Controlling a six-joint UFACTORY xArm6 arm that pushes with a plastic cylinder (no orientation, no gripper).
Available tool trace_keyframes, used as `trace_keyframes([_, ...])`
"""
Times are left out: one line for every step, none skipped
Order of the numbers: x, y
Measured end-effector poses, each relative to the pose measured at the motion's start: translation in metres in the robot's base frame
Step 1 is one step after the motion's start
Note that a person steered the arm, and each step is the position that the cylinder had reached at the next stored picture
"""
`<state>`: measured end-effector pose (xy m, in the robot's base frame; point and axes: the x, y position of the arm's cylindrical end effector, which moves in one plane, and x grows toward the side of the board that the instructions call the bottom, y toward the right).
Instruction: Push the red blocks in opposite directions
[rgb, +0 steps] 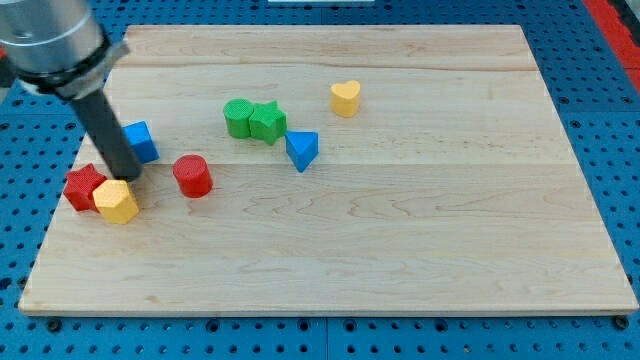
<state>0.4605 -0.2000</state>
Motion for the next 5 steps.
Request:
trace_keyframes([0.007, 0.037])
trace_keyframes([0.03, 0.08])
trace_keyframes([0.047, 0.151])
trace_keyframes([0.048, 0.202])
trace_keyframes([0.047, 0.243])
